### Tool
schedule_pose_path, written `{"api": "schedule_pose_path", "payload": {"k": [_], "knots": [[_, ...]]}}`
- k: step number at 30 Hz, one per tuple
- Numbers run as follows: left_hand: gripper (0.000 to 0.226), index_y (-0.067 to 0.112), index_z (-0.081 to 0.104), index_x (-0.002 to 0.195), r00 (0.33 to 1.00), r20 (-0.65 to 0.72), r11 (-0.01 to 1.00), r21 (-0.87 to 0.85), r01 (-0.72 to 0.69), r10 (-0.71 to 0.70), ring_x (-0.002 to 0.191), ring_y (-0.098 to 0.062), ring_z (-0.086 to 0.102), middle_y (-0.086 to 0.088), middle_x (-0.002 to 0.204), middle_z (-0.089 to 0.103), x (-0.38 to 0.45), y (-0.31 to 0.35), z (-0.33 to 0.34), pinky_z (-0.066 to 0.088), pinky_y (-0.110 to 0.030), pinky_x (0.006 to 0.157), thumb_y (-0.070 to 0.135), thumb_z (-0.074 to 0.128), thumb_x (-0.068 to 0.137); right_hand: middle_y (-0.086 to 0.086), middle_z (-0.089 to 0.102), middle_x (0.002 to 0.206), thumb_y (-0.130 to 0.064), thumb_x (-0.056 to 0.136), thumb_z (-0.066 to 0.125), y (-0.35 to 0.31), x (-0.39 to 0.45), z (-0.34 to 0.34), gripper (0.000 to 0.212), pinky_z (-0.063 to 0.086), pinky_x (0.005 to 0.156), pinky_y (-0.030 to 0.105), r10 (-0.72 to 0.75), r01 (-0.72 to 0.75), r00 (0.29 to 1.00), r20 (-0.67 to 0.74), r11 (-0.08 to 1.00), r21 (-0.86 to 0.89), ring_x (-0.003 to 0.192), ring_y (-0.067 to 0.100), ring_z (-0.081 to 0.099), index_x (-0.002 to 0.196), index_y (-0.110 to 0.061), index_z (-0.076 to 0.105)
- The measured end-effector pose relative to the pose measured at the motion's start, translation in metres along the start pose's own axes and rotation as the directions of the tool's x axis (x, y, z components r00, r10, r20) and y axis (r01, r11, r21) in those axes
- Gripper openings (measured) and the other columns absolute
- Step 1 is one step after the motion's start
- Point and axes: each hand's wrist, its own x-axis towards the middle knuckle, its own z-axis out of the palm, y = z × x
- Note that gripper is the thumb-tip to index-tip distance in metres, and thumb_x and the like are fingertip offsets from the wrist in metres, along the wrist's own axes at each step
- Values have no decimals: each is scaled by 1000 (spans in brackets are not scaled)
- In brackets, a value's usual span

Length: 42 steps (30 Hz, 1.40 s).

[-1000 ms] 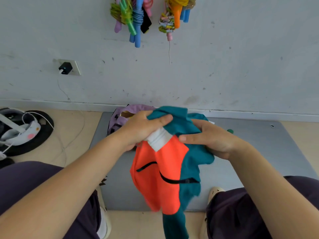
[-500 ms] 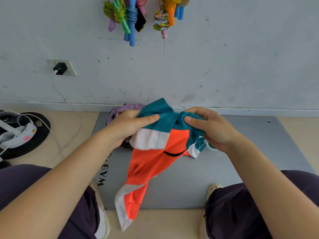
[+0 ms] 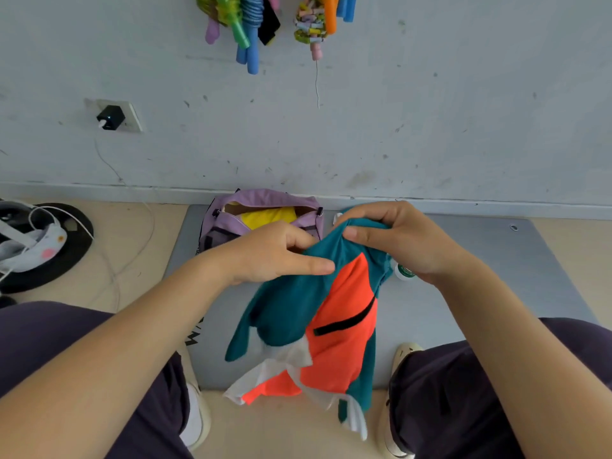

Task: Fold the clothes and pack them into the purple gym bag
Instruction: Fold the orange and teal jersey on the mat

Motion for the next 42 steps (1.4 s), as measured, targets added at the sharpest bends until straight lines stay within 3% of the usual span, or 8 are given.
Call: {"api": "schedule_pose_path", "payload": {"k": [7,13,18,21,29,34,38,42], "knots": [[34,10,63,122,984,-148,827,-562,-1,-99,107,-12,66,-4,121,70,5,5,14,53,-23,90,31,52,99,3,75,101,-11,91,64,9,2,-5,17,53,79,20,73,-68,993,-95,996,60,97,14,70,99,-19,76],[46,21,54,68,978,124,975,168,144,-166,60,-9,45,9,64,46,7,5,30,37,-29,62,61,75,72,1,75,92,-9,92,63,11,5,6,15,53,76,23,96,-97,992,-82,995,-7,88,12,69,92,-18,75],[18,40,76,88,989,-145,966,-257,-28,-10,92,0,68,17,94,74,7,8,14,54,-20,84,52,72,76,8,70,115,-50,92,52,18,9,11,45,54,85,33,221,-180,972,-82,921,345,107,22,67,112,-13,67],[40,26,78,81,887,-445,884,-455,-104,-125,103,-22,69,-4,101,76,9,7,-3,51,-47,100,61,75,61,5,67,125,-67,78,52,21,6,9,69,55,89,29,260,-247,965,35,855,455,117,19,63,123,-15,62],[52,19,76,82,729,-617,809,-568,-152,-296,95,-27,72,-8,96,76,9,-4,-28,54,-48,93,66,75,60,7,73,107,-20,78,72,23,2,2,34,53,76,19,371,-368,928,35,898,241,98,18,70,110,-7,69],[70,25,71,107,890,-406,902,-432,14,-208,102,-28,68,-2,107,74,6,-10,-16,49,-54,97,66,82,51,17,67,120,-13,86,63,18,4,4,37,54,93,39,257,-183,962,-96,862,473,107,27,66,122,-5,61],[50,35,68,116,997,-26,926,-372,61,-76,114,-8,64,10,119,70,4,-7,11,48,-28,97,56,74,72,17,69,107,-14,86,62,13,7,17,32,58,79,35,215,-128,972,-96,827,548,93,26,69,116,-3,61],[37,27,71,114,991,-121,886,-465,-6,-56,112,-14,66,3,117,72,7,0,28,48,-33,98,42,74,81,19,70,108,-18,87,61,12,10,19,38,59,80,36,219,-89,964,-148,797,597,94,27,70,120,1,59]]}}
